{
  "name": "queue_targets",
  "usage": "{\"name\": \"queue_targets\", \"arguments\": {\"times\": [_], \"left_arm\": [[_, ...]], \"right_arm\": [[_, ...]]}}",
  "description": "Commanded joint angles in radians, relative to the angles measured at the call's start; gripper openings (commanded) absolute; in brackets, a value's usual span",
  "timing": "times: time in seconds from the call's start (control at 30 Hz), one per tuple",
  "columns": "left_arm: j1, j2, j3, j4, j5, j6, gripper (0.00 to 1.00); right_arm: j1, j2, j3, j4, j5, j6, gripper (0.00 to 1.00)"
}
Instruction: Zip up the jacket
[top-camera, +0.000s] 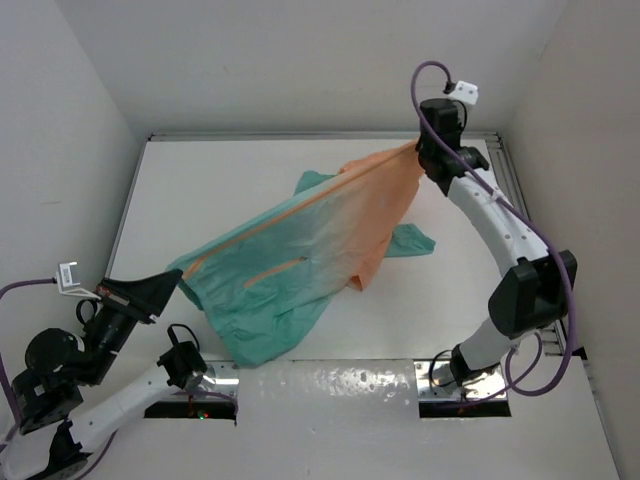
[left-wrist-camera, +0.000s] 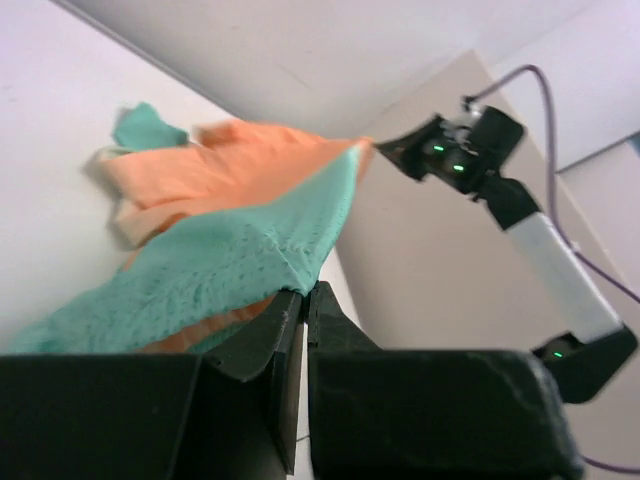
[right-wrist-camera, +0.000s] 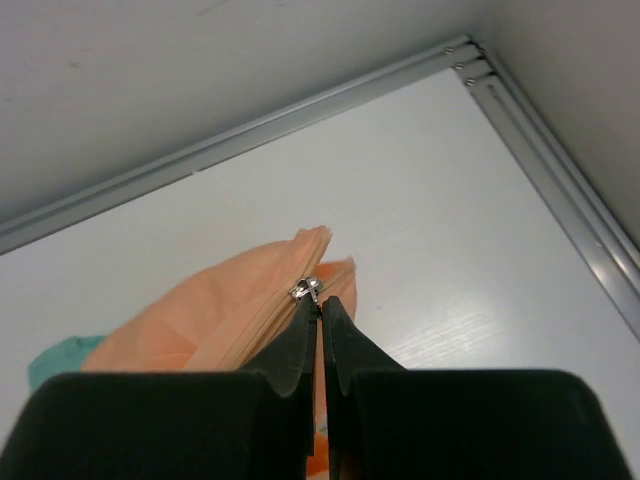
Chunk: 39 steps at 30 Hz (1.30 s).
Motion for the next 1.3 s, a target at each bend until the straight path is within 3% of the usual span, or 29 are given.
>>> {"name": "queue_targets", "arguments": {"times": [0.0, 0.37, 0.6, 0.63, 0.73, 0.8, 0.83, 0.87, 0.97, 1.0, 1.1, 1.13, 1.27], "left_arm": [[-0.006, -0.029, 0.038, -0.055, -0.103, -0.006, 0.0], [-0.007, -0.023, 0.049, -0.088, -0.152, -0.018, 0.0], [-0.007, 0.166, 0.013, 0.114, -0.076, 0.051, 0.02], [-0.007, 0.192, 0.012, 0.124, -0.074, 0.052, 0.06], [-0.007, 0.31, -0.002, 0.187, -0.05, 0.087, 0.39], [-0.007, 0.409, 0.004, 0.213, -0.033, 0.095, 0.51], [-0.007, 0.437, 0.013, 0.227, 0.004, 0.113, 0.6], [-0.007, 0.488, 0.018, 0.257, 0.016, 0.124, 0.79], [-0.007, 0.567, 0.067, 0.264, -0.014, 0.146, 0.92], [-0.006, 0.581, 0.078, 0.265, -0.026, 0.156, 0.98], [-0.006, 0.612, 0.137, 0.26, -0.054, 0.157, 1.0], [-0.006, 0.605, 0.139, 0.268, -0.043, 0.16, 1.0], [-0.006, 0.554, 0.102, 0.319, 0.021, 0.161, 1.0]], "right_arm": [[-0.048, -0.073, 0.059, -0.075, 0.049, 0.042, 0.0], [-0.074, -0.262, 0.002, -0.067, 0.175, -0.005, 0.0], [-0.074, -0.293, 0.087, -0.125, 0.112, -0.045, 0.0], [-0.074, -0.291, 0.084, -0.145, 0.101, -0.047, 0.0], [-0.074, -0.315, 0.018, -0.139, 0.06, -0.025, 0.0], [-0.073, -0.375, -0.059, -0.104, -0.015, 0.019, 0.0], [-0.071, -0.4, -0.152, -0.061, -0.061, 0.042, 0.0], [-0.071, -0.447, -0.195, -0.041, -0.128, 0.088, 0.0], [-0.071, -0.489, -0.318, 0.01, -0.248, 0.131, 0.02], [-0.07, -0.492, -0.33, 0.007, -0.284, 0.139, 0.05], [-0.048, -0.522, -0.326, -0.019, -0.42, 0.131, 0.25], [-0.04, -0.541, -0.327, -0.015, -0.443, 0.128, 0.47], [-0.037, -0.668, -0.324, -0.019, -0.677, 0.147, 0.99]]}}
